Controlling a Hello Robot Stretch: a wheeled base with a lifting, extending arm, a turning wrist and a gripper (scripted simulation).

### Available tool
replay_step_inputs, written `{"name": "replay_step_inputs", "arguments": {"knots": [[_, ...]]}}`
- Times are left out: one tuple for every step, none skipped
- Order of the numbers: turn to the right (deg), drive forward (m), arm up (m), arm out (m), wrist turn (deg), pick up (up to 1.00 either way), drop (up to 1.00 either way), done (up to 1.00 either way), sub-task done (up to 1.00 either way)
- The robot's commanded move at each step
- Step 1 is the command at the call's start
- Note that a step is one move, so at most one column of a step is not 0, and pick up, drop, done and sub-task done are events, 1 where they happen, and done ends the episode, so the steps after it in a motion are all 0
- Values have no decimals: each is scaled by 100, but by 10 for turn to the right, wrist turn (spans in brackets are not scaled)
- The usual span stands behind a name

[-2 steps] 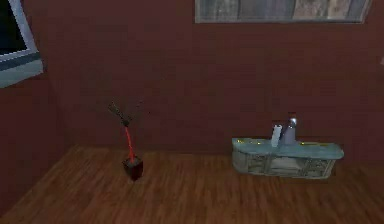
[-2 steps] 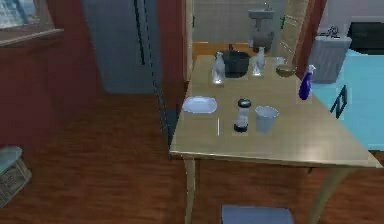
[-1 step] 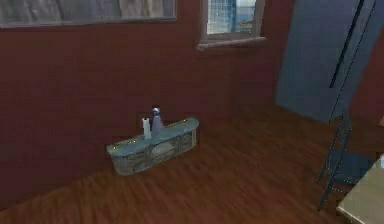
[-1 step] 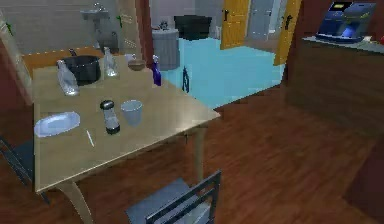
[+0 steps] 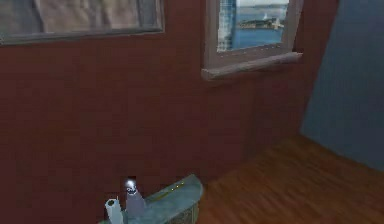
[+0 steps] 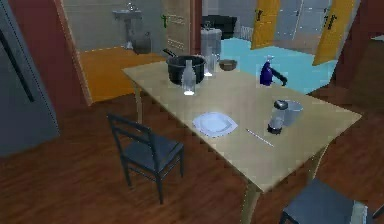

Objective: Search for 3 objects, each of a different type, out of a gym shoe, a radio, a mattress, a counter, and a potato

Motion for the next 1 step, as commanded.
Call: {"name": "replay_step_inputs", "arguments": {"knots": [[450,0,0,0,0,0,0,0,0]]}}
